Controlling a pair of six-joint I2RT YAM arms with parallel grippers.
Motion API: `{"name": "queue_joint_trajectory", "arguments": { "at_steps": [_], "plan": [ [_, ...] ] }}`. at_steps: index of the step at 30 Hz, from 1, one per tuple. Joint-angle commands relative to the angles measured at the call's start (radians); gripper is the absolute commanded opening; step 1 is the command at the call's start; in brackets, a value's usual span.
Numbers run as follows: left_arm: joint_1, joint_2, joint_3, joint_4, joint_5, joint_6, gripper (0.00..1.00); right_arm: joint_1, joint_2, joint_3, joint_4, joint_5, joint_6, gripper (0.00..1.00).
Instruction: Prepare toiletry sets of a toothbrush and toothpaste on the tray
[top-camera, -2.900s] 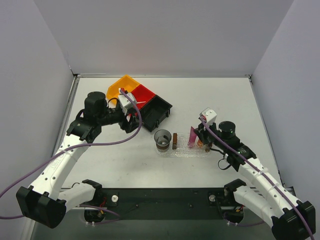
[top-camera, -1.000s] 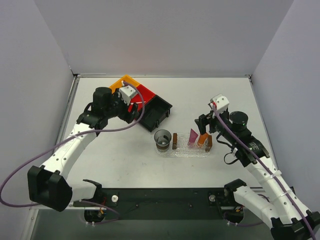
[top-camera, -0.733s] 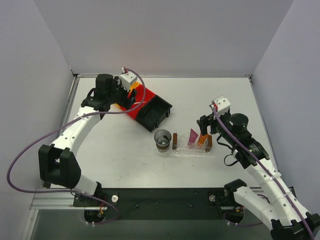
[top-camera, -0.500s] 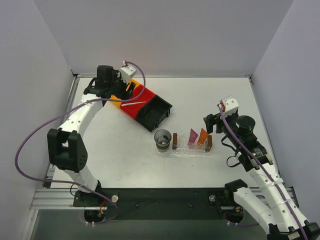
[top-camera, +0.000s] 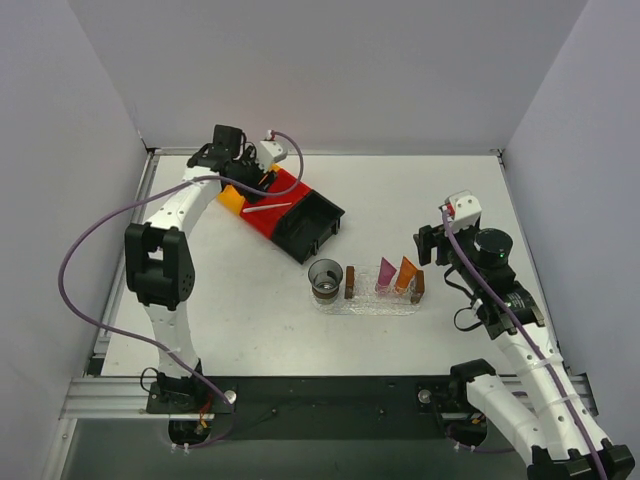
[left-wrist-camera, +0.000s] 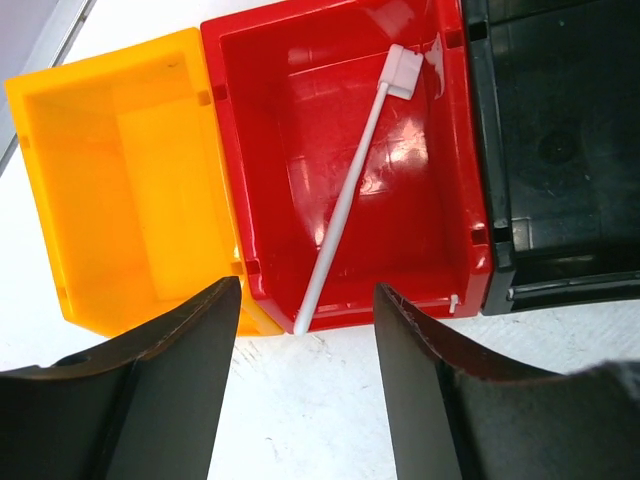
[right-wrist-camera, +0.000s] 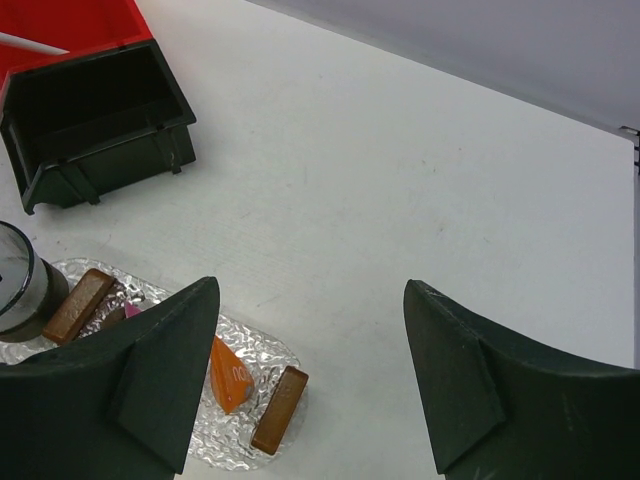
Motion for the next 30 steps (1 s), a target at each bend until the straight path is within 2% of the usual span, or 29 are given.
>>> {"name": "queue_joint_trajectory", "arguments": {
  "at_steps": [1,14,30],
  "plan": [
    [-0.002,0.062,0.141,-0.106,0.019,0.079,0.65,-0.012,0.009,-0.007,0.044,-0.029,0.006,0.69],
    [-0.057,0.171,0.237,-0.217,-0.051,0.203,0.6,-0.031,0.013,-0.01,0.039,-0.057,0.006,0.68],
    [-0.117,0.319,0.321,-0.215,-0.248,0.218,0.58,-0.044,0.019,-0.016,0.03,-0.08,0.006,0.68]
  ]
}}
